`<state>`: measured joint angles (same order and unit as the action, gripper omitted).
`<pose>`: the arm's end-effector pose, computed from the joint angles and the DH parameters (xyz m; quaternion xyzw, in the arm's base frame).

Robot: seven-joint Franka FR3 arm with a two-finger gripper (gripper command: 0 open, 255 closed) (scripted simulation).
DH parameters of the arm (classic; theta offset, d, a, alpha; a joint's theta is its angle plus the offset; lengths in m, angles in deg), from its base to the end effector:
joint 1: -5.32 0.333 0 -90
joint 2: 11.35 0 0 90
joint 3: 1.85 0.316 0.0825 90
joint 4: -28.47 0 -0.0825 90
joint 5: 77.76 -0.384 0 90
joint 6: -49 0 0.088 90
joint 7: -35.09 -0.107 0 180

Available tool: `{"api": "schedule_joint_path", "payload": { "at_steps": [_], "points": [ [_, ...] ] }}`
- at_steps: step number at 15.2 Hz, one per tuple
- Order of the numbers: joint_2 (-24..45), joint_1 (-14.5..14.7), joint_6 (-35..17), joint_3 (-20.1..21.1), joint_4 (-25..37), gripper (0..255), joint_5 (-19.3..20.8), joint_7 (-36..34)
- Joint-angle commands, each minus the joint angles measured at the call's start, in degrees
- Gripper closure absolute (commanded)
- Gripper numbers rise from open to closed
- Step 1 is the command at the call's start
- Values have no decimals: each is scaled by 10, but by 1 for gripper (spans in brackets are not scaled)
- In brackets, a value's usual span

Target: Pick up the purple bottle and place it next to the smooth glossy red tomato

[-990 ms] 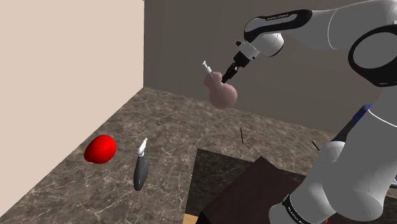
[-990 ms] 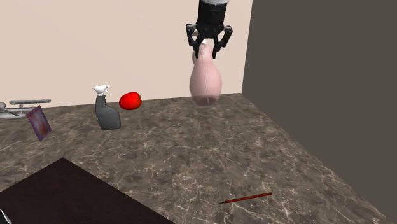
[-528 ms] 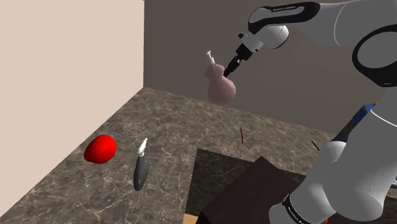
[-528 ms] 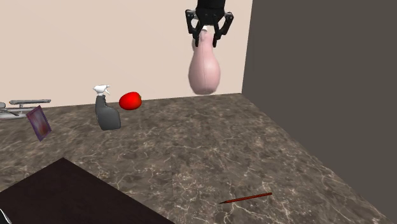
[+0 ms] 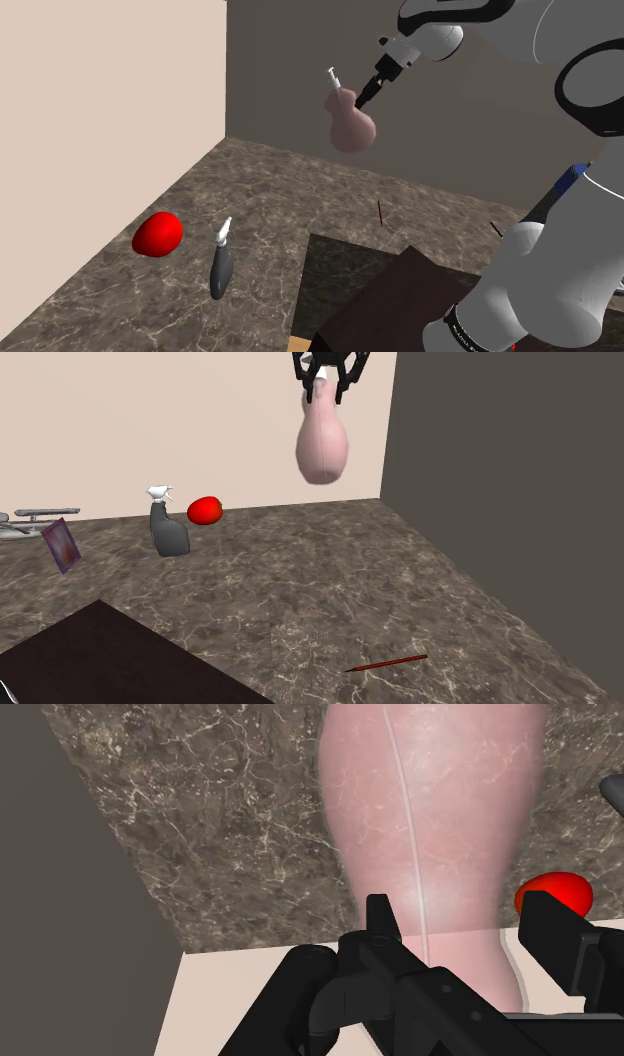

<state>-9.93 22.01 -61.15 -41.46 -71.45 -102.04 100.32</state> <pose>0.5527 -0.1982 0.5689 -0.9305 -0.3002 -0.1918 0.0855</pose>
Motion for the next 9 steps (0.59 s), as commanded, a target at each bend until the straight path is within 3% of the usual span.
{"api": "schedule_joint_path", "payload": {
  "at_steps": [1, 6, 9],
  "points": [
    [-2, 0, 14, -1, 15, 255, 3, -6],
    [3, -3, 51, -3, 56, 255, 4, -17],
    [-19, 23, 25, 21, 32, 255, 26, -63]
  ]
}}
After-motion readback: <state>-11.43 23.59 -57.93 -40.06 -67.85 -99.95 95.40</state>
